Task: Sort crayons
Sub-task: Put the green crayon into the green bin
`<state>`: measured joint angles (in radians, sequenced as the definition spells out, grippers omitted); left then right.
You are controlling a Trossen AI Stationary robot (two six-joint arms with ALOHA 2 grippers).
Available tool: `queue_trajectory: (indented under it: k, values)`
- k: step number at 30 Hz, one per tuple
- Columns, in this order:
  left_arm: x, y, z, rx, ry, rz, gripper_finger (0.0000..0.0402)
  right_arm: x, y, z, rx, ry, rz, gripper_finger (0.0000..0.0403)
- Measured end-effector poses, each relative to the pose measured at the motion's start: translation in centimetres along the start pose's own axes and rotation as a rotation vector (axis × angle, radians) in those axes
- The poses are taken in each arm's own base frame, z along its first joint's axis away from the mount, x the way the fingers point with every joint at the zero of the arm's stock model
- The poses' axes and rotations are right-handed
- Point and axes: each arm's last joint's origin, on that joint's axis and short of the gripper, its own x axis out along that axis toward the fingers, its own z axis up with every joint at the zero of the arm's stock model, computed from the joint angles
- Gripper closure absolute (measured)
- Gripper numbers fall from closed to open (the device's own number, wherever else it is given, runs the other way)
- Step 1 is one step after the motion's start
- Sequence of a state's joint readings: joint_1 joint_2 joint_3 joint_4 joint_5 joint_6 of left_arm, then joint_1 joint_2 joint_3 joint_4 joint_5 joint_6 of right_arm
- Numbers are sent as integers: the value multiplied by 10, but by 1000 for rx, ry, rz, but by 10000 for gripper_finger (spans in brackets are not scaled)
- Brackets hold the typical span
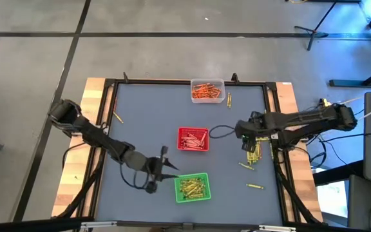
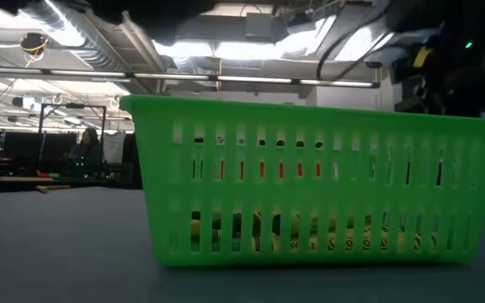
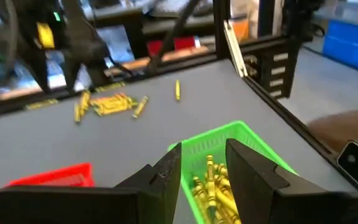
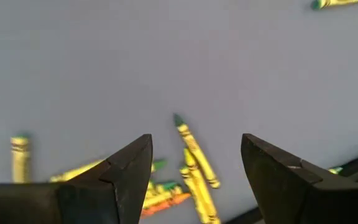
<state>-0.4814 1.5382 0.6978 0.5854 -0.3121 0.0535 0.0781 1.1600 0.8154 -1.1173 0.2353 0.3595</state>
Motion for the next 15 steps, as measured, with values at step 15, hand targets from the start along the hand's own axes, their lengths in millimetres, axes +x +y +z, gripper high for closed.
queue_trajectory:
  k: [15]
  values:
    - [-25,24,-10,138,-180,171,291,59,-32,27,-158,312,23,169]
